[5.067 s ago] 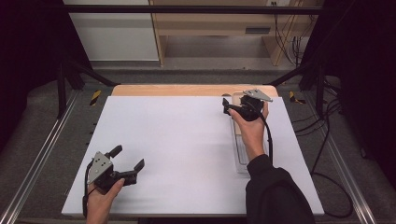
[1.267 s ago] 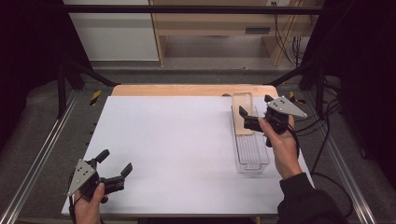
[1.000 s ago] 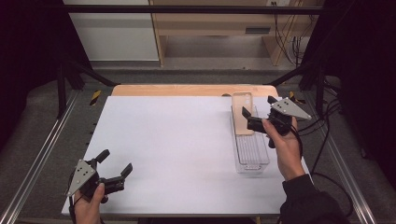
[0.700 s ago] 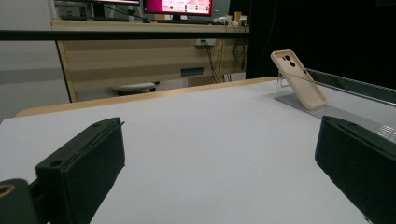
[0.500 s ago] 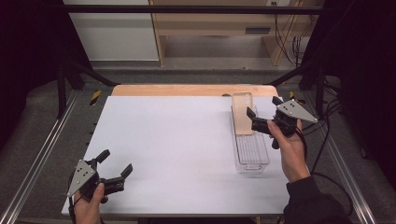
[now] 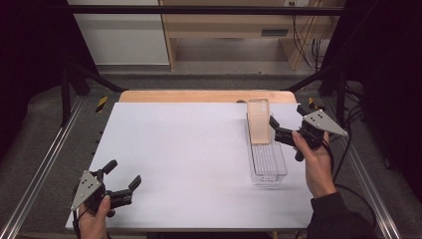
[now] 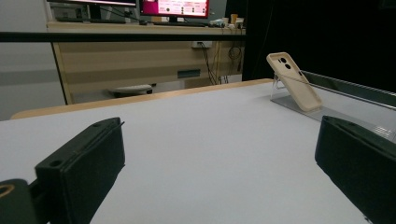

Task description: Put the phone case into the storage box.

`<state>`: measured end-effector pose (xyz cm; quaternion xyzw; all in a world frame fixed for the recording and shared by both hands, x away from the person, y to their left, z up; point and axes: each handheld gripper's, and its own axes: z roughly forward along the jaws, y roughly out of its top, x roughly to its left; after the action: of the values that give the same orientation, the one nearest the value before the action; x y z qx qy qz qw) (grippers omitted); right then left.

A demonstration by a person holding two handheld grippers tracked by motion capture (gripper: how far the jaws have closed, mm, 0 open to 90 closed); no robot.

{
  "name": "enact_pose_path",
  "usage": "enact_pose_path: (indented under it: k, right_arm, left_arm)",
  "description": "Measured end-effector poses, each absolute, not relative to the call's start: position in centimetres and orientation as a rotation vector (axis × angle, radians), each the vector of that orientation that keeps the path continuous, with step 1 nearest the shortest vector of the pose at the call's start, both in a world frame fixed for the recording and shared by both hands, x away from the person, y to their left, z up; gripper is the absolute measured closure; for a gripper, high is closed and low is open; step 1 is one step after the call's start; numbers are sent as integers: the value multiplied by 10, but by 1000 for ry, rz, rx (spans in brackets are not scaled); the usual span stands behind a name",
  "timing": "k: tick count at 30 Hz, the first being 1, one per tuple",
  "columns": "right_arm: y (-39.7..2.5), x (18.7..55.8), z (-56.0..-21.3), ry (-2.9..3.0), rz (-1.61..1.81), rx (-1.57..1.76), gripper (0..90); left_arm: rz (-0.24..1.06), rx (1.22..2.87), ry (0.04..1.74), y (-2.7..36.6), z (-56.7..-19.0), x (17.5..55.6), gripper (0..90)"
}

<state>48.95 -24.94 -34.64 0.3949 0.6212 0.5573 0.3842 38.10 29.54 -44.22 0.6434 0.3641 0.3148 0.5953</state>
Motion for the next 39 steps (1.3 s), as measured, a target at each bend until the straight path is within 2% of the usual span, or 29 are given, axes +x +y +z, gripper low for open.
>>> enact_pose_path:
  k: [21,39]
  right_arm:
    - [-274,459,-357,1580,1447,1033,19]
    - [-288,426,-391,1601,1442,1027,21]
  left_arm:
    - [718,1476,834,301,-443,373,10]
    - [723,1478,824,303,-444,371,10]
